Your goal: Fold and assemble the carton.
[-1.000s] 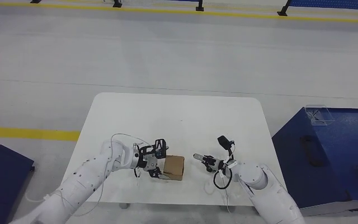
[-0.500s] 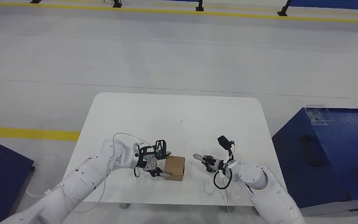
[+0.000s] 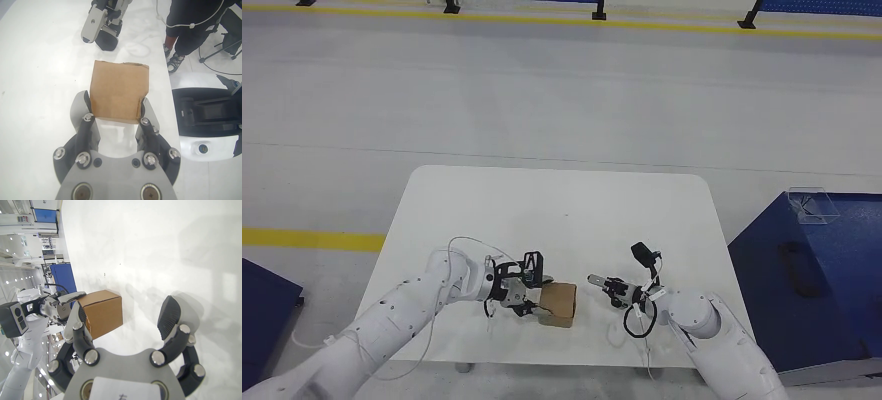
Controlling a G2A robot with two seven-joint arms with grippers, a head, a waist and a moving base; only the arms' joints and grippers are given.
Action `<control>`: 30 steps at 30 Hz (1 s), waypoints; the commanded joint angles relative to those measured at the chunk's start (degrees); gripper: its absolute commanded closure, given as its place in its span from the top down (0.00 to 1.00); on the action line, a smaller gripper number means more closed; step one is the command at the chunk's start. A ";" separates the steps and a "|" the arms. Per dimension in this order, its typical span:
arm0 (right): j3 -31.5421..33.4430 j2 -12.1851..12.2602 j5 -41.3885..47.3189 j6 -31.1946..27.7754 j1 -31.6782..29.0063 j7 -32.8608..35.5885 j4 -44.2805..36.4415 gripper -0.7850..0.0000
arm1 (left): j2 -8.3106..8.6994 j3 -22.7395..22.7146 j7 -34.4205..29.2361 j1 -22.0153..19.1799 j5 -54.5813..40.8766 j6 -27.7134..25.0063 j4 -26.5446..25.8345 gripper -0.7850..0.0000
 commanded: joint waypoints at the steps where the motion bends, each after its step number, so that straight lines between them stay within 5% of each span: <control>1: 0.00 0.00 0.00 0.00 0.00 0.00 0.00 1.00 | 0.08 0.30 0.21 -0.03 -0.44 0.00 -0.01 0.00; 6: 1.81 0.04 3.20 -1.91 -0.65 -0.74 -0.80 1.00 | 0.58 2.27 0.19 -0.19 -10.78 0.00 -0.16 0.00; 9: 5.82 0.31 8.49 -4.73 -1.94 -2.01 -1.97 1.00 | 1.09 4.47 -5.63 -0.94 -24.78 0.00 -0.59 0.00; 12: 9.49 0.73 13.22 -9.04 -3.75 -0.25 -3.45 1.00 | 1.72 7.36 -15.62 -1.49 -47.26 0.00 -1.57 0.00; 17: 13.68 1.35 17.37 -13.66 -6.91 2.42 -5.22 1.00 | 1.92 11.31 -42.05 -5.32 -79.54 0.00 -0.31 0.00; 23: 13.07 1.35 16.04 -11.38 -6.98 1.66 -5.59 1.00 | -1.49 13.41 -59.17 -7.93 -94.02 7.83 7.17 0.00; 30: 11.29 1.15 14.04 -8.93 -5.88 0.83 -5.00 1.00 | -6.75 13.99 -62.08 -8.60 -92.43 10.18 15.27 0.00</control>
